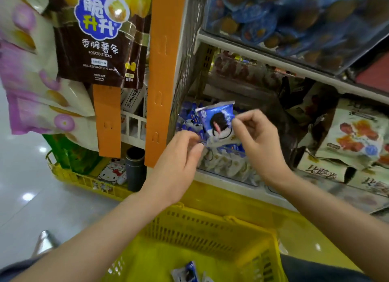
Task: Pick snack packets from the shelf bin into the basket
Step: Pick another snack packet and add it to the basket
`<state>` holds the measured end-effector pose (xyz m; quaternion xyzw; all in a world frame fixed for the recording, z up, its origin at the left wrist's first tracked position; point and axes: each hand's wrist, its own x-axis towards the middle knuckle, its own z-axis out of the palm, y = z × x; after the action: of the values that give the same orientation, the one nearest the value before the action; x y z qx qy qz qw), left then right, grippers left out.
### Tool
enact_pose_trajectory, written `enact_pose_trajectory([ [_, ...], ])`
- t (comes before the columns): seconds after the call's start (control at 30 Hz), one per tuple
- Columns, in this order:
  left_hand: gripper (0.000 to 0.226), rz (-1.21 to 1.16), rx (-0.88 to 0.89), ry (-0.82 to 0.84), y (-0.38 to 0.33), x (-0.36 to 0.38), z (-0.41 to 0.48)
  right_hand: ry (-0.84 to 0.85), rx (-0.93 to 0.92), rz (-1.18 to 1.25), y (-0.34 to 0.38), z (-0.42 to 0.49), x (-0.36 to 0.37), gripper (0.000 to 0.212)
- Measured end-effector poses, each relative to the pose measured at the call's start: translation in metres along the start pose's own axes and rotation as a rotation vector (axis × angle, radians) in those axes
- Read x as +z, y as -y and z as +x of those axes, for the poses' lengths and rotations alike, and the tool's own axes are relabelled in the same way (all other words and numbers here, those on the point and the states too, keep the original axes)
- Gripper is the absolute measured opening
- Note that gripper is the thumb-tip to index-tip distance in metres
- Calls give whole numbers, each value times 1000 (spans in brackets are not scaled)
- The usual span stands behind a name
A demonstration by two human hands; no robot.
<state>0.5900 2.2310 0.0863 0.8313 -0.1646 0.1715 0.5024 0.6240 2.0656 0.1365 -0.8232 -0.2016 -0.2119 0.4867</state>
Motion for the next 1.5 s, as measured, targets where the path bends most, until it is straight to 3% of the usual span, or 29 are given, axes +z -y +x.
enact_pose_trajectory([
  [0.07,34,-303,-163,0,-3,2,-6,88,65,54,-1,-23,6,7],
  [0.13,30,-437,-289,7,-1,6,-11,164,152,101,-6,-43,14,5],
  [0.3,12,-355,-377,26,10,18,-23,206,387,261,-21,-72,31,9],
  [0.43,4,-320,-424,102,13,27,-31,225,404,263,-25,-75,37,10],
  [0.67,18,-410,-515,86,11,36,-30,185,679,379,-30,-83,34,16],
  [0.77,12,-423,-519,93,12,40,-33,206,764,409,-29,-87,32,17],
  [1.03,13,-481,-584,83,14,43,-43,331,572,93,-28,-95,21,13],
  [1.2,13,-370,-460,60,10,43,-41,288,489,39,-29,-96,22,9],
  [1.27,14,-414,-501,64,9,44,-42,274,448,28,-28,-96,20,11],
  [1.4,17,-530,-627,77,6,45,-41,278,157,-316,-27,-95,15,14],
  [1.5,17,-580,-676,133,4,44,-40,238,179,-239,-29,-93,14,10],
])
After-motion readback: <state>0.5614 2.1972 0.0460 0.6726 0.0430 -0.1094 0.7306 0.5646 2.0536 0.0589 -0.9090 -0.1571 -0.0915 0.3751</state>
